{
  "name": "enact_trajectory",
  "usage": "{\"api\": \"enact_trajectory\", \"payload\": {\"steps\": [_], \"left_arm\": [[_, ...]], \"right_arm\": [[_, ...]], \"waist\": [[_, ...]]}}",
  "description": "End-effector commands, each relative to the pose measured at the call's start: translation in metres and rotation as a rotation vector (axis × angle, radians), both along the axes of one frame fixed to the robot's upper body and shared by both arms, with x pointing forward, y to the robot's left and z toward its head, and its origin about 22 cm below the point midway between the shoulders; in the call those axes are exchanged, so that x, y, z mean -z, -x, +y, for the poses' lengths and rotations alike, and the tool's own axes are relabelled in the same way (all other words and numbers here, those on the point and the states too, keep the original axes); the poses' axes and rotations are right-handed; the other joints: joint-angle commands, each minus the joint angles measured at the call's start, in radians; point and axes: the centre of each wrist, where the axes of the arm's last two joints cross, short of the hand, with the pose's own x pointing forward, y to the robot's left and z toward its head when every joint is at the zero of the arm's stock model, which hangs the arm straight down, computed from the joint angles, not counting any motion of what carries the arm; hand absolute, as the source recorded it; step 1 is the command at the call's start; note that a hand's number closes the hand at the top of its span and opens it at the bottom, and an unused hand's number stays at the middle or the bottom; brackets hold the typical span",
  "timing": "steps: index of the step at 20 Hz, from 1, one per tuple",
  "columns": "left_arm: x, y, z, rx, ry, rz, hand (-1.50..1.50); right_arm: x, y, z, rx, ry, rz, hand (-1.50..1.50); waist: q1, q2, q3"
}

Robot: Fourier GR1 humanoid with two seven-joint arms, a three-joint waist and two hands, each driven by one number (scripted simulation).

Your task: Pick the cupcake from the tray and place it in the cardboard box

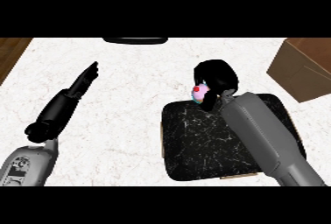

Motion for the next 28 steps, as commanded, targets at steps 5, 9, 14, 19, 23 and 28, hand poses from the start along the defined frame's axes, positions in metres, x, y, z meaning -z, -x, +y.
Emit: {"api": "enact_trajectory", "payload": {"steps": [5,9,14,19,23,28], "left_arm": [[-0.001,-0.012,-0.006,-0.027,0.002,0.0,0.0],[0.022,-0.002,-0.011,-0.045,0.015,0.027,0.0],[0.002,0.005,0.003,-0.026,0.004,0.024,0.0],[0.01,0.001,0.002,-0.032,0.0,0.021,0.0],[0.005,-0.008,0.016,-0.029,0.014,0.029,0.0],[0.008,0.003,0.015,-0.02,-0.01,0.014,0.0]], "right_arm": [[-0.043,-0.032,0.01,-0.142,0.008,-0.284,1.5],[-0.093,-0.032,0.022,-0.103,-0.065,-0.362,1.5],[-0.123,-0.039,-0.028,0.224,-0.231,-0.488,1.5],[-0.149,-0.048,-0.055,0.428,-0.265,-0.514,1.5],[-0.145,-0.053,-0.096,0.513,-0.301,-0.567,1.5],[-0.148,-0.066,-0.154,0.598,-0.237,-0.54,1.5]], "waist": [[-0.026,-0.007,-0.001],[-0.037,-0.013,-0.001],[-0.04,-0.016,0.0],[-0.037,-0.012,-0.001],[-0.038,-0.011,-0.001],[-0.018,-0.005,-0.001]]}}
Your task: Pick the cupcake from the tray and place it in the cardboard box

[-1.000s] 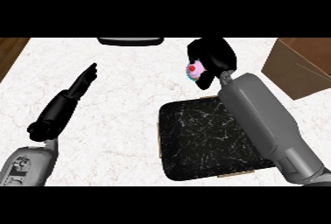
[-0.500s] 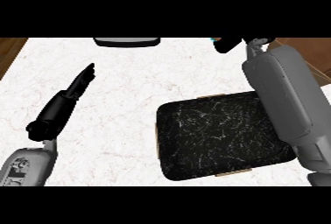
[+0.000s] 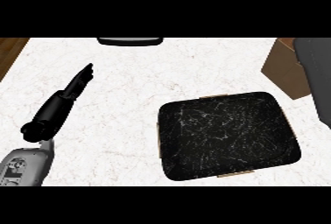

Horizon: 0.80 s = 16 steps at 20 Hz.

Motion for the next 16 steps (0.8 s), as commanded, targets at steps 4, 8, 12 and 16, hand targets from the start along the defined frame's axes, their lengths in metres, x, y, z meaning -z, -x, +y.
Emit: {"api": "enact_trajectory", "payload": {"steps": [4,8,12,16], "left_arm": [[-0.009,-0.012,-0.006,0.008,0.019,0.004,0.0],[0.002,-0.01,-0.015,0.012,-0.006,-0.012,0.0],[-0.005,0.003,-0.023,-0.001,0.02,-0.012,0.0],[-0.002,-0.002,-0.003,0.032,-0.004,-0.016,0.0]], "right_arm": [[0.014,0.001,-0.087,0.071,0.079,0.176,1.5],[0.022,0.001,-0.107,0.059,0.046,0.41,1.5],[0.035,0.012,-0.144,0.048,0.025,0.495,1.5],[0.035,0.019,-0.163,0.042,0.058,0.671,1.5]], "waist": [[0.007,0.007,0.001],[0.009,0.011,0.0],[0.029,0.009,0.002],[0.027,0.013,0.001]]}}
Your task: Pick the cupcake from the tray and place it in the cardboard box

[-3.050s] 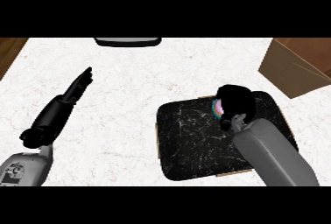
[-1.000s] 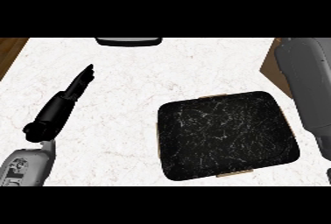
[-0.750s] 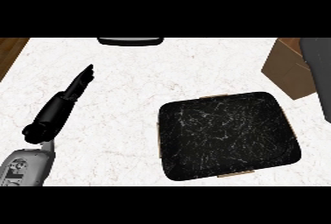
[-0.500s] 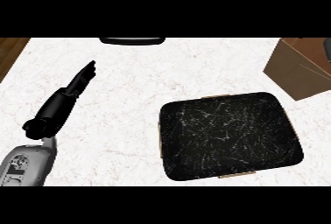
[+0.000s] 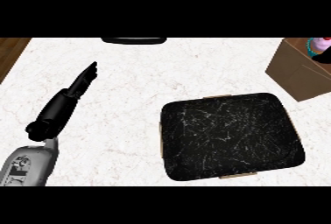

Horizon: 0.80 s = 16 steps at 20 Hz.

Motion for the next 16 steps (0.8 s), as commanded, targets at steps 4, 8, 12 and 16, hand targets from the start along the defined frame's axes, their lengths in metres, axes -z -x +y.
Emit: {"api": "enact_trajectory", "payload": {"steps": [4,8,12,16], "left_arm": [[-0.001,0.009,-0.007,0.025,-0.008,-0.002,0.0],[0.005,0.008,0.001,0.003,-0.003,-0.002,0.0],[-0.001,-0.002,-0.002,-0.015,0.006,-0.005,0.0],[0.005,0.005,0.001,-0.023,0.002,0.02,0.0]], "right_arm": [[0.018,0.017,-0.038,-0.061,-0.105,0.187,-1.5],[0.034,0.024,-0.046,-0.199,-0.172,0.136,-1.5],[0.007,0.016,-0.038,-0.233,-0.348,-0.207,-1.5],[-0.012,0.017,-0.047,-0.147,-0.765,-0.504,-1.5]], "waist": [[0.012,0.002,0.001],[0.002,0.001,0.002],[-0.007,0.0,0.003],[-0.014,-0.006,0.006]]}}
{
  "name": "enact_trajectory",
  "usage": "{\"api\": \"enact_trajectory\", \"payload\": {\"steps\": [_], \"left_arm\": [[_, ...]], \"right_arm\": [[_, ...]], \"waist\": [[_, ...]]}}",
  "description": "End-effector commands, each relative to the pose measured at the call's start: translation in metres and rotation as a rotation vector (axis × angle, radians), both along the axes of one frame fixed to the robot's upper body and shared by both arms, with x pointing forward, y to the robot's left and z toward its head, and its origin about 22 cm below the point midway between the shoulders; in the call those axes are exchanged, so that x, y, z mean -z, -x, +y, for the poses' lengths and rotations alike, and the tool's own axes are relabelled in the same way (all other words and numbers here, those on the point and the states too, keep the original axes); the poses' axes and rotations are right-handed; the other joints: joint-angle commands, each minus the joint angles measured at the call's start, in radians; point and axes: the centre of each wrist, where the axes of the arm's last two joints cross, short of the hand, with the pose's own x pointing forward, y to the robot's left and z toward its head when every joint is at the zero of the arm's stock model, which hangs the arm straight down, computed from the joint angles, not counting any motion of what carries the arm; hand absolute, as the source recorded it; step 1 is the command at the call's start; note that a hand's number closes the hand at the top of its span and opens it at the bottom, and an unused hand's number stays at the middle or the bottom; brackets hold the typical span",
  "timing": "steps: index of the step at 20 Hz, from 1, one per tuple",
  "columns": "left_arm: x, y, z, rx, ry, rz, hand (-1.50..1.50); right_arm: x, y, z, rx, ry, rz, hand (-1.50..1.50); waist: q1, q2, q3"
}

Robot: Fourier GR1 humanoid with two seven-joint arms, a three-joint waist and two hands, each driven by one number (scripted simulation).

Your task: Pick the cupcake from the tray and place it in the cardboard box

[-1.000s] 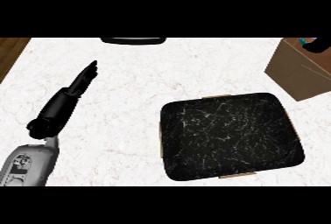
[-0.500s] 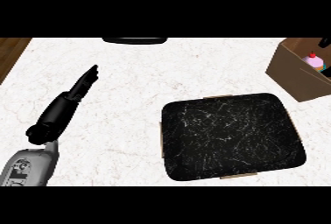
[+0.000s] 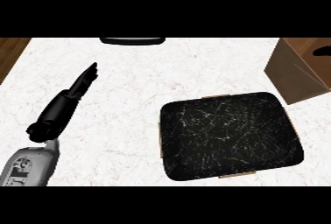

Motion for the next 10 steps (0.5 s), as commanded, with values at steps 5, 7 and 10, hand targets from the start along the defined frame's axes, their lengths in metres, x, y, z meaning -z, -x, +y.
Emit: {"api": "enact_trajectory", "payload": {"steps": [5,7,10], "left_arm": [[-0.003,0.001,-0.004,0.009,-0.013,-0.003,0.0],[-0.008,0.001,0.009,0.003,-0.01,-0.003,0.0],[0.003,-0.003,-0.008,0.018,-0.01,-0.014,0.0]], "right_arm": [[0.014,0.017,-0.029,0.244,-0.55,-0.263,-1.5],[0.018,0.04,-0.06,0.272,-0.568,-0.281,-1.5],[0.011,0.041,-0.063,0.298,-0.587,-0.326,-1.5]], "waist": [[0.01,0.008,-0.001],[0.017,0.011,0.0],[0.011,0.01,-0.002]]}}
